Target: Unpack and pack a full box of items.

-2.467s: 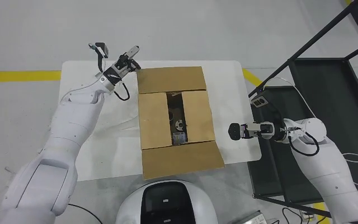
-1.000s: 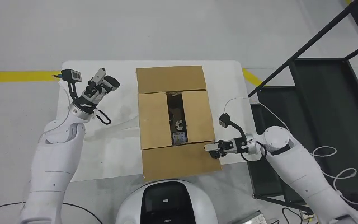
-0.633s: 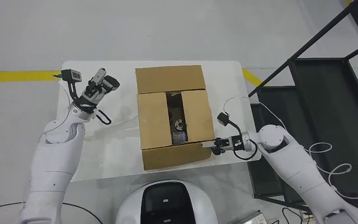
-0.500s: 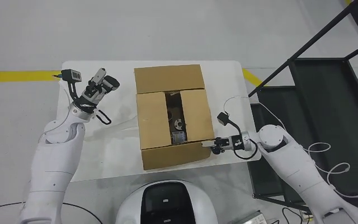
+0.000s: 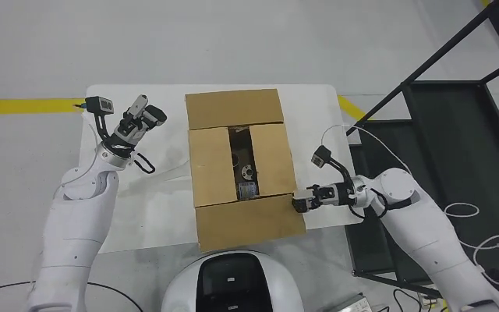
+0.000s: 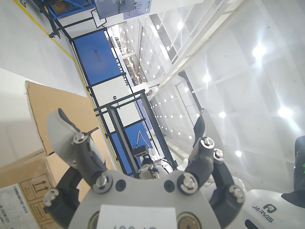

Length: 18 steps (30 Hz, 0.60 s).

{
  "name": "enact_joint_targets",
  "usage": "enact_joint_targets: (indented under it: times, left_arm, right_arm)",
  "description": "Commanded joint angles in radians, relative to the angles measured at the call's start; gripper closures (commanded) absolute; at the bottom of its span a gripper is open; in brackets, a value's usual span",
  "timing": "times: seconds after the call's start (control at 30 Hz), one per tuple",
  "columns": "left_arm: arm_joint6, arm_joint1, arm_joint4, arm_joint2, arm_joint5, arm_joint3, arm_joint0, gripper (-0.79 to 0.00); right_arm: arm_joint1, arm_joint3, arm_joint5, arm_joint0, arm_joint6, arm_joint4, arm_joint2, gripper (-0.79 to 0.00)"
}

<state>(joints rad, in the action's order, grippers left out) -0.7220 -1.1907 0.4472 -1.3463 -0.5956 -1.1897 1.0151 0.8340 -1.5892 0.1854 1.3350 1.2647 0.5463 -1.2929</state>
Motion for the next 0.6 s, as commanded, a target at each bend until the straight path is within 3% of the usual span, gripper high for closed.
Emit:
enact_joint_targets:
  times: [0.0, 0.2, 0.37, 0.57]
  left_arm:
    - [0.000, 0.000, 0.000, 0.000, 0.000, 0.000, 0.000, -0.785]
    - [-0.028, 0.002, 0.014, 0.003, 0.043, -0.027, 0.018, -0.785]
    - [-0.210, 0.020, 0.093, -0.039, 0.121, -0.037, 0.041, -0.785]
    - [-0.351, 0.043, 0.113, -0.106, 0.147, -0.046, 0.069, -0.785]
  right_arm:
    - [0.001, -0.047, -0.055, 0.000, -0.058, 0.010, -0.006, -0.785]
    - [0.017, -0.115, -0.144, -0.051, -0.223, -0.062, 0.044, -0.785]
    - [0.039, -0.117, -0.163, -0.114, -0.347, -0.117, 0.117, -0.785]
    - [0.056, -0.109, -0.195, -0.155, -0.390, -0.140, 0.172, -0.785]
